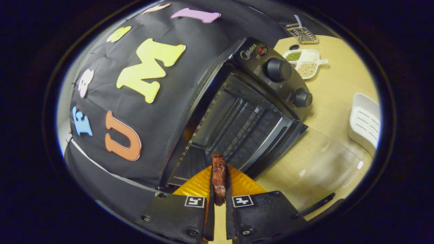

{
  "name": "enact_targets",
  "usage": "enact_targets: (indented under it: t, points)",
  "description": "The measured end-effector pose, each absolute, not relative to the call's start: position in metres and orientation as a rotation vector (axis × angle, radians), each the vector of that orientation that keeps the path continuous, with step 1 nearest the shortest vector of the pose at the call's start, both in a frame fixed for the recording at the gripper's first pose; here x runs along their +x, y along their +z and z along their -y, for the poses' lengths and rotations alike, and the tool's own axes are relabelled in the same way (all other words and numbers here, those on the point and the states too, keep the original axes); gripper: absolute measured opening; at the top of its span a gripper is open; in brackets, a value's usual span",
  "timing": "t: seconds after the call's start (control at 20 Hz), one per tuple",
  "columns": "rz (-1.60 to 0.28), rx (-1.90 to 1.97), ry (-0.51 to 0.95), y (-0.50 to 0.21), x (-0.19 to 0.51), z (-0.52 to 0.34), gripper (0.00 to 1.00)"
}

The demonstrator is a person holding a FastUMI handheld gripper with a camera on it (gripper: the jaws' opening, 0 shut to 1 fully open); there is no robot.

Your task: Open the toaster oven, put the food inside, and close the toaster oven door.

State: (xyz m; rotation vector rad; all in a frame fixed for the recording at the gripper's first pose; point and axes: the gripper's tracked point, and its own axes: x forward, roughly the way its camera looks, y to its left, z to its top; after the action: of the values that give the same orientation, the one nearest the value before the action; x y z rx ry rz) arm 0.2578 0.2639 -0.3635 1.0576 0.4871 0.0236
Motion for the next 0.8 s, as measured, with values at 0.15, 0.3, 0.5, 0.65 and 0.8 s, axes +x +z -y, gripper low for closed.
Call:
enact_targets:
  t: [0.15, 0.3, 0.5, 0.65, 0.8]
  points:
    - [-0.437, 1.063, -0.008, -0.367, 0.281, -0.268, 0.16]
    - [-0.413, 1.073, -0.029, -0.369, 0.301, -0.272, 0.16]
    - [-0.426, 0.989, -0.071, -0.385, 0.313, -0.269, 0.17]
    - [-0.432, 0.952, -0.060, -0.390, 0.319, -0.269, 0.17]
    - [-0.442, 0.861, -0.064, -0.391, 0.317, -0.268, 0.22]
